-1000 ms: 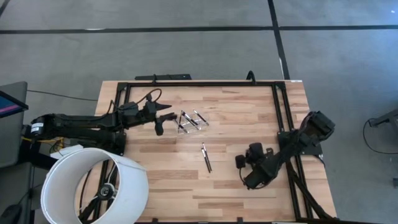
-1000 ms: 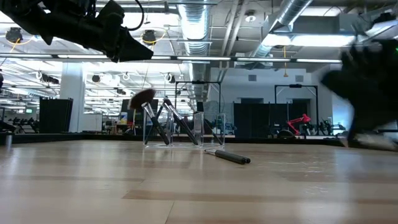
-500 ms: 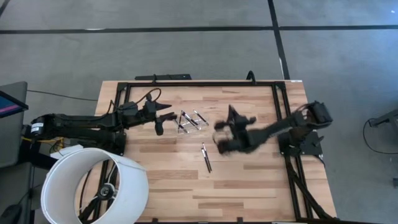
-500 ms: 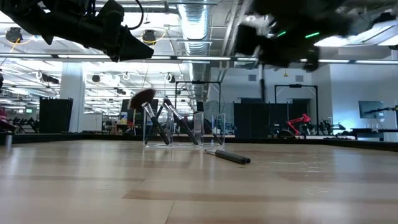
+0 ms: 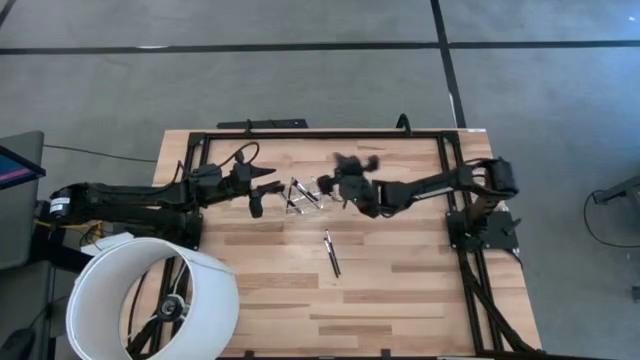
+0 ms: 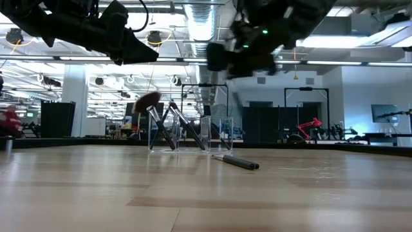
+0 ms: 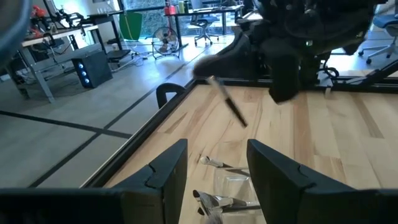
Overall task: Put items in baskets/containers
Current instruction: Put the black powder brush into the transparent organizer, then put the black eyeshadow brush into the transparent organizer
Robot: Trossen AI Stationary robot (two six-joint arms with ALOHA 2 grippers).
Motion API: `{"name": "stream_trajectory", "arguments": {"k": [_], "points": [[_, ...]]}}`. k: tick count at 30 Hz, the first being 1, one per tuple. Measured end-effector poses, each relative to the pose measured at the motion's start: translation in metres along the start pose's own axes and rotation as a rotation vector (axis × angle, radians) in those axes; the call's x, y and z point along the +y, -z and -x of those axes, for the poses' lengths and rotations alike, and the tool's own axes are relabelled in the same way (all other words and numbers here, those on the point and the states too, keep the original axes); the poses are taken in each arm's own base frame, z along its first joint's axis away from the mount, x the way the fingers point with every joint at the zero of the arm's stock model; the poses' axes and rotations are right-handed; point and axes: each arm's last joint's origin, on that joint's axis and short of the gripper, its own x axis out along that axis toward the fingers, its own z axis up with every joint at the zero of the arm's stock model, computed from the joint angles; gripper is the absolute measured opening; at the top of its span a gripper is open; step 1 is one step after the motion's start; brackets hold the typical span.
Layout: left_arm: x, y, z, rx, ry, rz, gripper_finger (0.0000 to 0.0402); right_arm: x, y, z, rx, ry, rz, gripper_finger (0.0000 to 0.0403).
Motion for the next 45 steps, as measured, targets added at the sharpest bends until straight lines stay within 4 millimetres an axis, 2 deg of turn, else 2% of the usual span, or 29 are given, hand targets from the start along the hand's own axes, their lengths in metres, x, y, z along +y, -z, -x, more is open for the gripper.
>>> {"name": "stream_trajectory", "arguments": {"k": [2,5,9,15,20,25,27,32,35,37,41,45], "points": [[0.0,0.0,0.0,0.001,0.0,0.002,0.0163,0.01,-0.003,-0.008,-0.035,-0.14,0.028,0.0005],[0.0,0.0,0.0,0.001,0.0,0.002,0.0163,0.02,-0.002,-0.015,-0.133,-0.221,0.056,0.0003],[0.0,0.0,0.0,0.001,0.0,0.003,0.0163,0.025,0.008,-0.022,-0.16,-0.218,0.091,0.0002],[0.0,0.001,0.0,0.009,0.002,0.001,0.0163,0.033,0.029,-0.024,-0.11,-0.239,0.056,0.0003],[0.0,0.002,-0.001,0.021,0.003,0.0,0.0163,0.038,0.049,-0.029,-0.073,-0.268,0.103,0.0018],[-0.001,0.005,-0.002,0.038,0.005,-0.004,0.0163,0.039,0.051,-0.029,-0.072,-0.278,0.112,0.0052],[-0.001,0.005,-0.003,0.036,0.005,-0.003,0.0163,0.038,0.045,-0.027,-0.08,-0.279,0.133,0.0064],[-0.001,0.005,-0.003,0.039,0.005,-0.003,0.0163,0.035,0.006,-0.003,-0.169,-0.312,0.141,0.0089],[-0.001,0.005,-0.003,0.039,0.005,0.01,0.0163,0.035,-0.011,0.024,-0.177,-0.369,0.136,0.0102],[-0.001,0.005,-0.003,0.042,0.005,0.012,0.0163,0.037,-0.015,0.045,-0.15,-0.421,0.121,0.0111],[-0.001,0.006,-0.003,0.042,0.005,0.023,0.0163,0.045,0.003,0.082,-0.009,-0.515,0.056,0.0133],[-0.001,0.006,-0.003,0.042,0.006,0.026,0.0163,0.055,0.038,0.109,0.138,-0.554,0.031,0.0155]]}}
